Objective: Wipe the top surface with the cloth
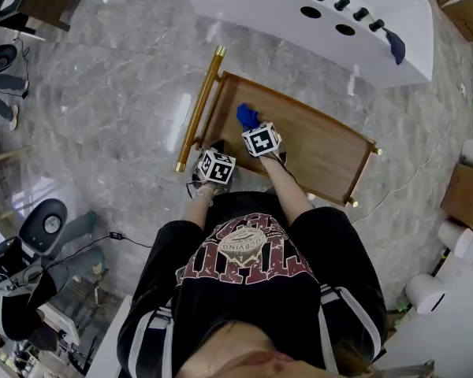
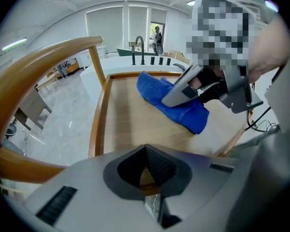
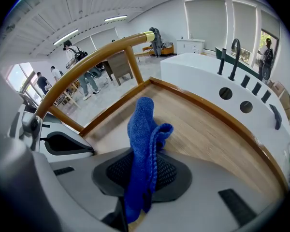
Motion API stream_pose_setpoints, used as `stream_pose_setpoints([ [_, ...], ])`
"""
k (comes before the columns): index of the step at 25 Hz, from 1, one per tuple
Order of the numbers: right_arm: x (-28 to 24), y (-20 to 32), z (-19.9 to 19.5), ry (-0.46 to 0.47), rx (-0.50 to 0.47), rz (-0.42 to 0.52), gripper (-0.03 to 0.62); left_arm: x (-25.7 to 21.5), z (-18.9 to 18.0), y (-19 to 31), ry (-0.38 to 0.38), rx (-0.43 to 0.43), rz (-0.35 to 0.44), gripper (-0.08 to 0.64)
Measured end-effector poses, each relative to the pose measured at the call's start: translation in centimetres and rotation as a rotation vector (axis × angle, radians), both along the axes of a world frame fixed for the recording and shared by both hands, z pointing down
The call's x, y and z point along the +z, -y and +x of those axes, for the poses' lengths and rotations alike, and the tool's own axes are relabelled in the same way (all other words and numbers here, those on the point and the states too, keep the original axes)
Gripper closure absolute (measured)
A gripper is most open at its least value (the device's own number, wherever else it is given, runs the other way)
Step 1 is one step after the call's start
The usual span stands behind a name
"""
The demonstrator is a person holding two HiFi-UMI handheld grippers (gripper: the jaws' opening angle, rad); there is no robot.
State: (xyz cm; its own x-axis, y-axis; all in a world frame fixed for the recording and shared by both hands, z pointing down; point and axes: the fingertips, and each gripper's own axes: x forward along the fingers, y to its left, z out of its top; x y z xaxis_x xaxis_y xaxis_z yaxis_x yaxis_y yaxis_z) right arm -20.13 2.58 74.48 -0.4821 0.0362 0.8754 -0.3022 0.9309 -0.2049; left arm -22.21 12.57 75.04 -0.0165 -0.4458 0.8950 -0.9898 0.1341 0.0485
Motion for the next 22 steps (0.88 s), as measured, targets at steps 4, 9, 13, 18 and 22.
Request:
stream_pose_setpoints([
  [4,-0.1,0.0,-0.1,0.011,0.007,0.003,0.504,0.0,0.0,-0.1,-0.009,-0.023,0.02,0.511],
  [9,-0.1,-0.2,-0.7,0.02,0.001,0.0,0.504,-0.2,0.0,-0.1,-0.009,-0.02,0.025,0.511],
  [13,-0.1,-0.3,-1.0,0.014,-0.004,-0.007,0.504,-0.2,0.0,0.0,-0.021,-0.022,0.028,0.512],
  [18,0.1,-0.8,-1.9,0.026,-0.01,-0.01,0.504,-0.1,0.1,-0.1,-0.026,-0.025,0.034,0.511],
  [22,0.2,-1.0,-3.0,0.037,-0.032,-0.012,0.505,-0.1,0.1,0.0,-0.039,-0.027,0.034,0.511],
])
